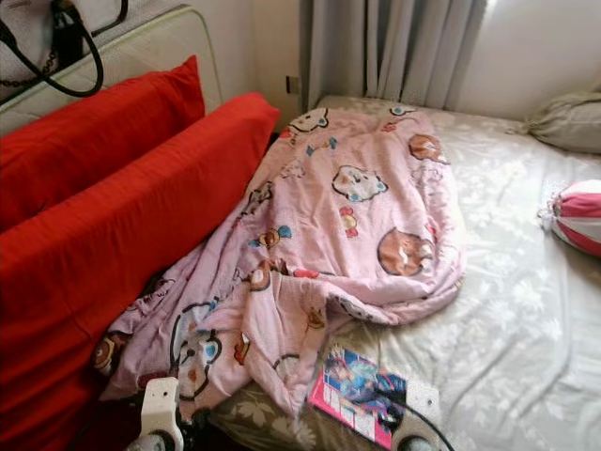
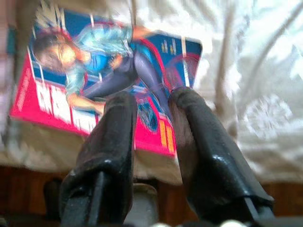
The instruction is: Clean up the room
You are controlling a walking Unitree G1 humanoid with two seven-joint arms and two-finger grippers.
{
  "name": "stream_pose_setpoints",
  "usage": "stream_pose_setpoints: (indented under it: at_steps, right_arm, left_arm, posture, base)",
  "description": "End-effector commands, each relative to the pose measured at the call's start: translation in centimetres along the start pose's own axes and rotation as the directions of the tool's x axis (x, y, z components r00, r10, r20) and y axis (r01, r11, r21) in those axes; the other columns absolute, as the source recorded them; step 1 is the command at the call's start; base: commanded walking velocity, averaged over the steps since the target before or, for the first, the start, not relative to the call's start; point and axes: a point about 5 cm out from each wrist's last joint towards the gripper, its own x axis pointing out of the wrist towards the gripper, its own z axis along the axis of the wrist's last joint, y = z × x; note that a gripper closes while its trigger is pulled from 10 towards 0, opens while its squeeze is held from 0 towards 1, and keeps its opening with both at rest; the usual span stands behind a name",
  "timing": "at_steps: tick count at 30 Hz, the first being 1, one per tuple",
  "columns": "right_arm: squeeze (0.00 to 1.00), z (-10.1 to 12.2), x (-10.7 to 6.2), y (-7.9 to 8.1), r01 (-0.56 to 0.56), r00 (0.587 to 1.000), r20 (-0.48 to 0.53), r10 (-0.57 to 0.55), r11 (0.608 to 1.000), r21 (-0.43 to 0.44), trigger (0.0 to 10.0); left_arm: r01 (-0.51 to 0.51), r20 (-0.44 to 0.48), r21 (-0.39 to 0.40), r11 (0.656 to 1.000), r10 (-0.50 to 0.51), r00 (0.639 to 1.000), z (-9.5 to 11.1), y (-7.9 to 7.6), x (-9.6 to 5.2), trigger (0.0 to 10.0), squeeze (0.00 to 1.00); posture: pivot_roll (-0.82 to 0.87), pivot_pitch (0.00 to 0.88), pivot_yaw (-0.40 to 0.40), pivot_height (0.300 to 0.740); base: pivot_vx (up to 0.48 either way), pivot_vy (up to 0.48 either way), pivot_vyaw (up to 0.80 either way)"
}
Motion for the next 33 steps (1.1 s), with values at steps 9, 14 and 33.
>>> stream_pose_setpoints:
  at_steps: [9,14,33]
  right_arm:
    - [0.00,2.0,0.3,-0.2,-0.021,0.995,0.100,0.020,1.000,0.014,10.0]
    - [0.00,4.5,0.4,0.3,-0.058,0.971,0.234,0.052,0.998,0.016,10.0]
    - [0.00,9.0,-0.8,0.8,-0.123,0.839,0.526,0.141,0.990,-0.069,10.0]
  left_arm:
    - [0.044,0.125,0.007,0.999,-0.045,0.991,0.8,-0.6,-0.2,10.0,0.00]
    - [0.088,0.401,0.013,0.996,-0.086,0.912,6.9,0.3,-0.2,10.0,0.00]
    - [0.137,0.563,0.064,0.989,-0.149,0.813,7.9,-0.6,-1.7,10.0,0.00]
  posture:
    - [0.08,0.043,-0.011,0.740]
    - [0.08,0.039,-0.014,0.740]
    - [0.06,0.014,-0.028,0.740]
  base:
    - [0.000,0.000,0.00]
    - [0.000,0.000,0.00]
    - [0.000,0.000,0.00]
